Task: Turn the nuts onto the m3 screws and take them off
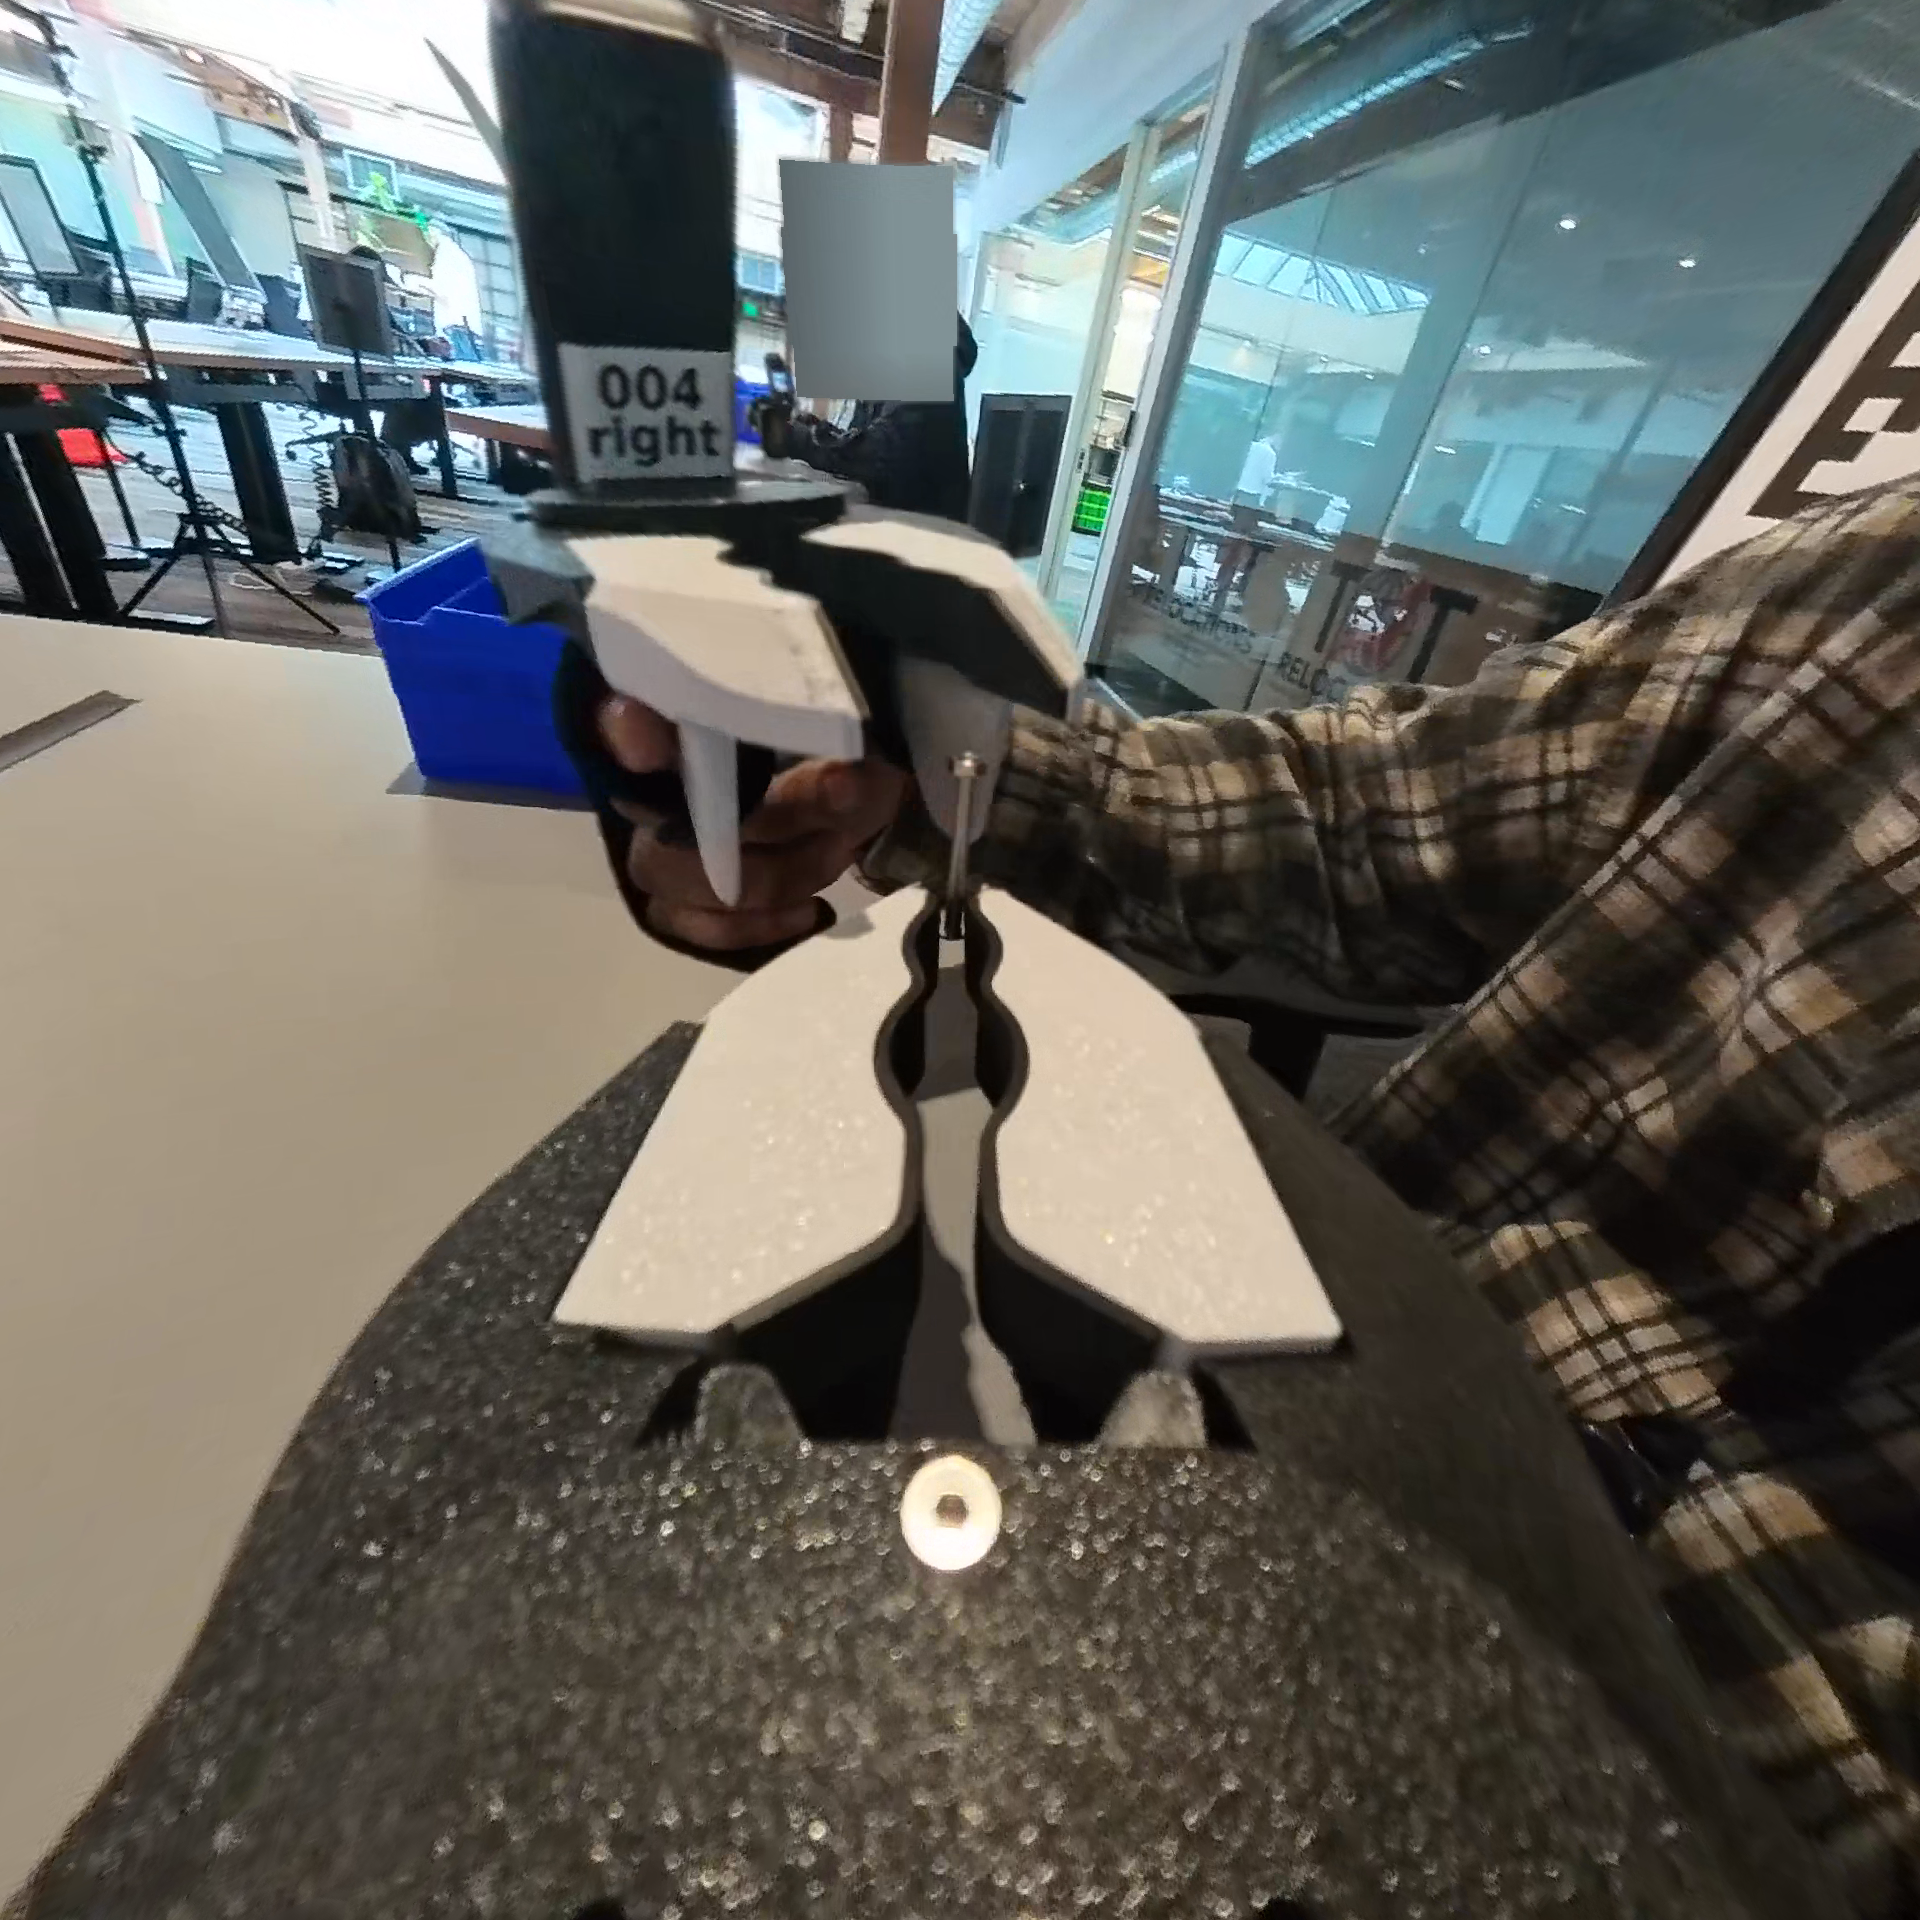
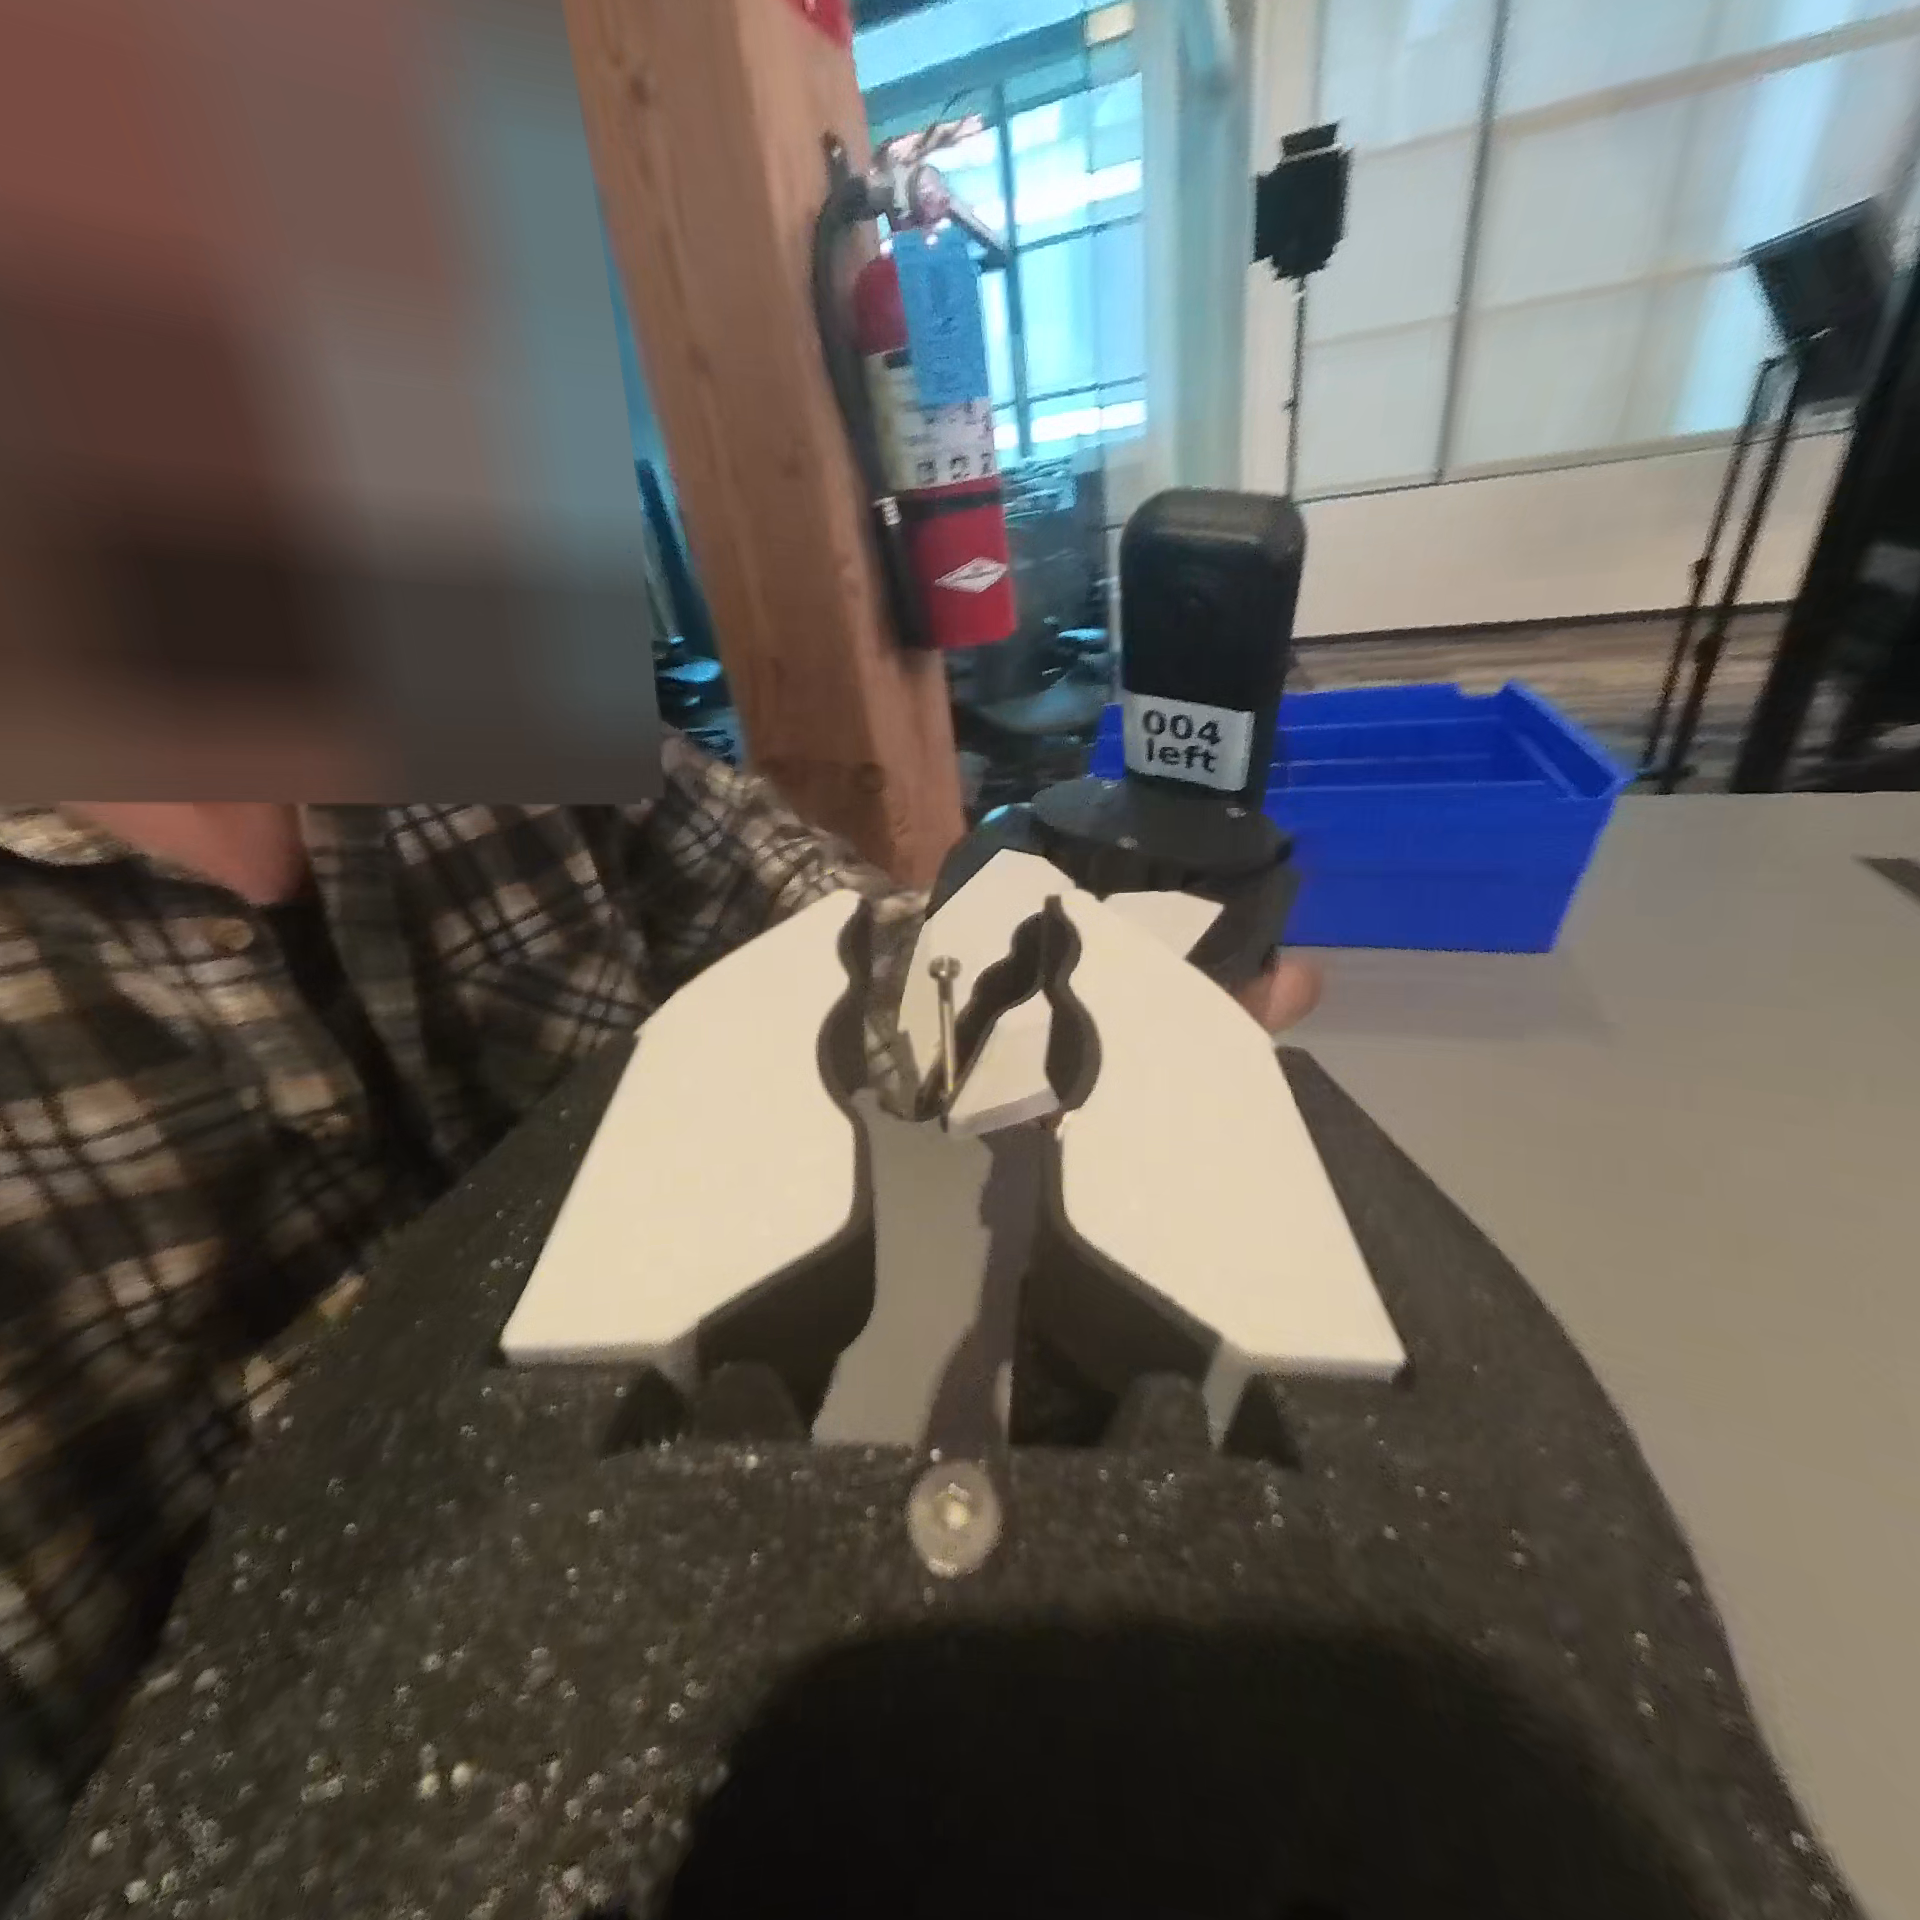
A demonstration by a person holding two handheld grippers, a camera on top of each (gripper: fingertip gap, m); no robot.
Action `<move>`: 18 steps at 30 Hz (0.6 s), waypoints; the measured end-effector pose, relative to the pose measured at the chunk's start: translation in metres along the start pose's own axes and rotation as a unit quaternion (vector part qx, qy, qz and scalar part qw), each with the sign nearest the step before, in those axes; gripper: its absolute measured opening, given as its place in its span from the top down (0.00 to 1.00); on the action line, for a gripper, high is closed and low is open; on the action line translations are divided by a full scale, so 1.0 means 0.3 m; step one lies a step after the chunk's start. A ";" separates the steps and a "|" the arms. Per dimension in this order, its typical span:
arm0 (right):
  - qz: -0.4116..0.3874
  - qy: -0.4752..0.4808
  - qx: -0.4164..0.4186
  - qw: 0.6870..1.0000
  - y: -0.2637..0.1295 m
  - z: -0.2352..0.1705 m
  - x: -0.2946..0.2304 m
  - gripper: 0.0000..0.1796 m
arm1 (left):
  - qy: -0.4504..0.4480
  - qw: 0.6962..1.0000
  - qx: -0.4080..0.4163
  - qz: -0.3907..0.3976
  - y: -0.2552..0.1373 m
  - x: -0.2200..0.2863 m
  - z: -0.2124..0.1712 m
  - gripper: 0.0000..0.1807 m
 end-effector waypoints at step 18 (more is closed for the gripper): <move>-0.077 -0.029 -0.011 0.997 0.005 -0.046 0.028 0.98 | 0.039 0.996 -0.003 0.080 -0.025 -0.036 0.012 0.98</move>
Point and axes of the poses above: each gripper's, where its closed fingertips meet, y out along the fingers, z out of its top, x = y × z across the jaws, the point moved 6 cm from there along -y, back along the fingers, and after that the axes turned 13 degrees about x, right-handed, at the moved point
